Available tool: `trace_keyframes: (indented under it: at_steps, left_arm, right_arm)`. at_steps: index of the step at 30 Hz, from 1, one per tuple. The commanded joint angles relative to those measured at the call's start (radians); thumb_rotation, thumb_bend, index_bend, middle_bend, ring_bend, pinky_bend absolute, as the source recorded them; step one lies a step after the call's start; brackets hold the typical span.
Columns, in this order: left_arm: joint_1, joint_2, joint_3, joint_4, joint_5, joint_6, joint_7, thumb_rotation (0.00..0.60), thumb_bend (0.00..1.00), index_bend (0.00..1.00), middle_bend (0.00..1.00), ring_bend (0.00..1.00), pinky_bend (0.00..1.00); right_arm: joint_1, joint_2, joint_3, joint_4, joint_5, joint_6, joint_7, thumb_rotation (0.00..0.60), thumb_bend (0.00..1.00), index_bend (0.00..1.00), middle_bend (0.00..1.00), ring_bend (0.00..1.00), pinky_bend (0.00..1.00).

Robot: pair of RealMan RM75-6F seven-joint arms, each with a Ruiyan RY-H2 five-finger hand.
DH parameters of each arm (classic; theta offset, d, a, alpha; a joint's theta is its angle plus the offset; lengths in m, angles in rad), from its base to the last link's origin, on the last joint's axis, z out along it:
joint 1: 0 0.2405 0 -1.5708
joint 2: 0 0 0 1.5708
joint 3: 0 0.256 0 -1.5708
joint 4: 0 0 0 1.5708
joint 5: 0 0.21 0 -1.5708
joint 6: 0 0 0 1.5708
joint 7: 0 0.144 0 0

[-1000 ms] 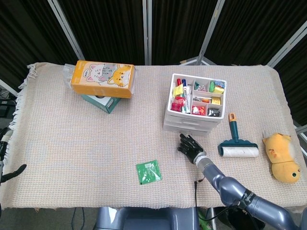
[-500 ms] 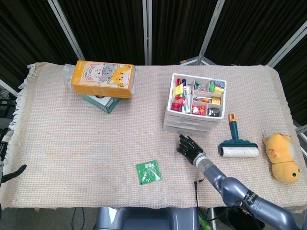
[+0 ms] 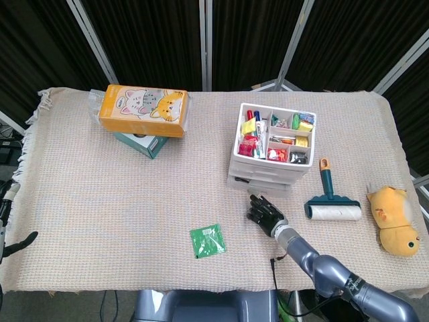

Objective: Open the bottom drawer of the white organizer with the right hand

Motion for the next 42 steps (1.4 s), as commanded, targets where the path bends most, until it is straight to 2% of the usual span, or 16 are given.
trace_keyframes:
  at_steps: [1, 5, 8, 10, 13, 18, 22, 25, 28, 29, 30, 32, 36, 42]
  left_arm:
    - [0.0, -0.001, 0.001, -0.001, 0.002, 0.001, 0.003, 0.6, 0.04, 0.0, 0.0, 0.0, 0.0]
    - [0.002, 0.0, 0.003, -0.004, 0.006, 0.003, 0.006, 0.6, 0.04, 0.0, 0.0, 0.0, 0.0]
    - [0.003, 0.001, 0.004, -0.005, 0.009, 0.006, 0.005, 0.6, 0.04, 0.0, 0.0, 0.0, 0.0]
    - [0.004, 0.001, 0.004, -0.005, 0.011, 0.008, 0.005, 0.6, 0.04, 0.0, 0.0, 0.0, 0.0]
    - [0.005, 0.001, 0.005, -0.005, 0.013, 0.01, 0.004, 0.6, 0.04, 0.0, 0.0, 0.0, 0.0]
    - [0.009, 0.003, 0.002, -0.008, 0.012, 0.02, 0.003, 0.6, 0.04, 0.0, 0.0, 0.0, 0.0]
    - [0.014, 0.007, 0.0, -0.012, 0.012, 0.03, -0.005, 0.6, 0.04, 0.0, 0.0, 0.0, 0.0]
    - [0.018, 0.011, -0.001, -0.016, 0.01, 0.035, -0.009, 0.6, 0.04, 0.0, 0.0, 0.0, 0.0]
    - [0.02, 0.013, -0.001, -0.019, 0.012, 0.039, -0.009, 0.6, 0.04, 0.0, 0.0, 0.0, 0.0]
    - [0.021, 0.014, 0.0, -0.021, 0.015, 0.043, -0.008, 0.6, 0.04, 0.0, 0.0, 0.0, 0.0]
    - [0.022, 0.013, 0.001, -0.023, 0.023, 0.048, -0.003, 0.6, 0.04, 0.0, 0.0, 0.0, 0.0]
    - [0.023, 0.011, 0.002, -0.027, 0.028, 0.052, 0.007, 0.6, 0.04, 0.0, 0.0, 0.0, 0.0]
    - [0.025, 0.009, 0.003, -0.031, 0.03, 0.054, 0.017, 0.6, 0.05, 0.0, 0.0, 0.0, 0.0]
    - [0.024, 0.009, 0.002, -0.033, 0.028, 0.052, 0.022, 0.6, 0.05, 0.0, 0.0, 0.0, 0.0]
  right_arm:
    - [-0.01, 0.014, -0.019, -0.024, -0.02, 0.0, -0.017, 0.6, 0.3, 0.32, 0.8, 0.84, 0.72]
    - [-0.025, 0.025, -0.032, -0.057, -0.05, 0.018, -0.034, 0.6, 0.3, 0.23, 0.8, 0.84, 0.72]
    - [-0.039, 0.031, -0.036, -0.083, -0.076, 0.034, -0.043, 0.6, 0.3, 0.2, 0.8, 0.83, 0.72]
    - [-0.054, 0.038, -0.036, -0.111, -0.106, 0.048, -0.053, 0.6, 0.3, 0.21, 0.8, 0.83, 0.72]
    - [-0.099, 0.058, -0.05, -0.203, -0.232, 0.134, -0.113, 0.6, 0.3, 0.24, 0.8, 0.83, 0.72]
    - [-0.121, 0.121, -0.131, -0.316, -0.395, 0.259, -0.275, 0.6, 0.31, 0.25, 0.78, 0.82, 0.72]
    - [-0.121, 0.15, -0.198, -0.349, -0.507, 0.377, -0.429, 0.6, 0.29, 0.25, 0.77, 0.82, 0.72]
    - [-0.106, 0.162, -0.255, -0.333, -0.559, 0.468, -0.577, 0.6, 0.26, 0.25, 0.77, 0.82, 0.72]
    - [-0.097, 0.161, -0.281, -0.319, -0.584, 0.536, -0.671, 0.6, 0.26, 0.25, 0.77, 0.82, 0.72]
    - [-0.093, 0.152, -0.296, -0.302, -0.604, 0.589, -0.732, 0.6, 0.25, 0.25, 0.77, 0.82, 0.72]
    - [-0.08, 0.15, -0.323, -0.246, -0.661, 0.66, -0.852, 0.6, 0.25, 0.25, 0.77, 0.82, 0.72]
    - [-0.072, 0.096, -0.348, -0.177, -0.708, 0.762, -0.978, 0.6, 0.25, 0.25, 0.77, 0.82, 0.72]
    - [-0.065, 0.036, -0.356, -0.098, -0.724, 0.827, -1.065, 0.6, 0.25, 0.22, 0.77, 0.82, 0.72]
    - [-0.056, 0.002, -0.343, -0.051, -0.699, 0.822, -1.087, 0.6, 0.25, 0.22, 0.77, 0.82, 0.72]
